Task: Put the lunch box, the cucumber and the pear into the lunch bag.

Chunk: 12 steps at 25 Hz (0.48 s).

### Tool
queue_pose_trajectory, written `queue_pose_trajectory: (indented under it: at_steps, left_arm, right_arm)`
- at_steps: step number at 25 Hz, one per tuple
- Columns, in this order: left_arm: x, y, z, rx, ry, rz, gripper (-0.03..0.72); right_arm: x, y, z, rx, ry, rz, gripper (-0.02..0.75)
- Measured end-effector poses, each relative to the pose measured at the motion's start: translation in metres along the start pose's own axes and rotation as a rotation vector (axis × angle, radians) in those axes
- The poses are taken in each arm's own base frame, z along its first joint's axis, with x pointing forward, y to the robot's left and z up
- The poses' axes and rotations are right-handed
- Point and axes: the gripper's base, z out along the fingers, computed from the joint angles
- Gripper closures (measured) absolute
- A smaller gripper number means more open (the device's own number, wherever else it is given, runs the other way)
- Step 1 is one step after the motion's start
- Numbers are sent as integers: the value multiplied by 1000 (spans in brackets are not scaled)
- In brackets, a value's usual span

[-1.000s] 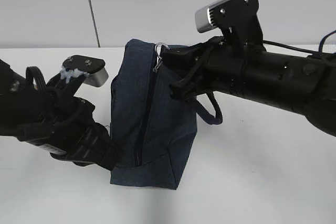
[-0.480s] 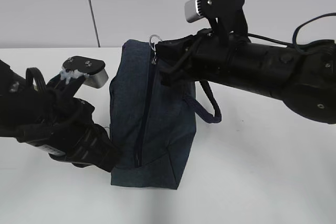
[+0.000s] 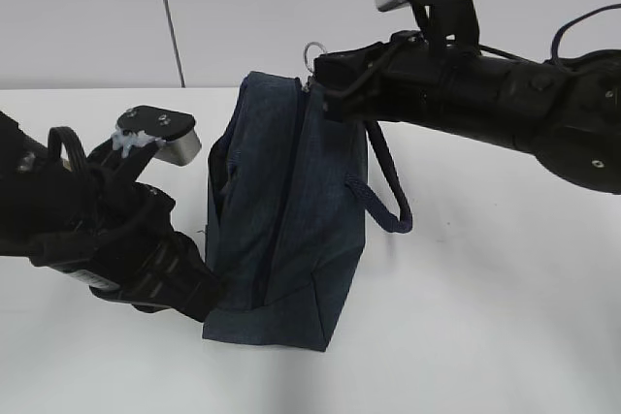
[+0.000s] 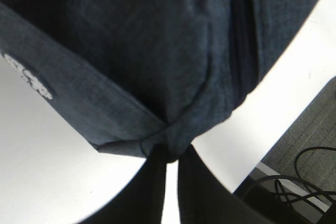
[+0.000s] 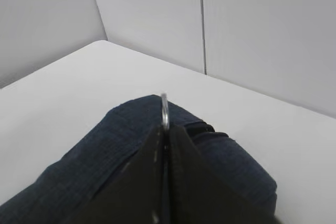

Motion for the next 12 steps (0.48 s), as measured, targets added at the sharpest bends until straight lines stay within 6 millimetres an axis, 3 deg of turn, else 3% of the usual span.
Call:
queue_pose_trajectory:
  at_steps: [5,12]
  left_arm:
    - [3,-1,0,7,25,4,688]
    - [4,-1,0,12,35,5,690]
  right_arm:
    - [1,-12,0,12,1,19,738]
    - [4,-15,17,-19,14,20,738]
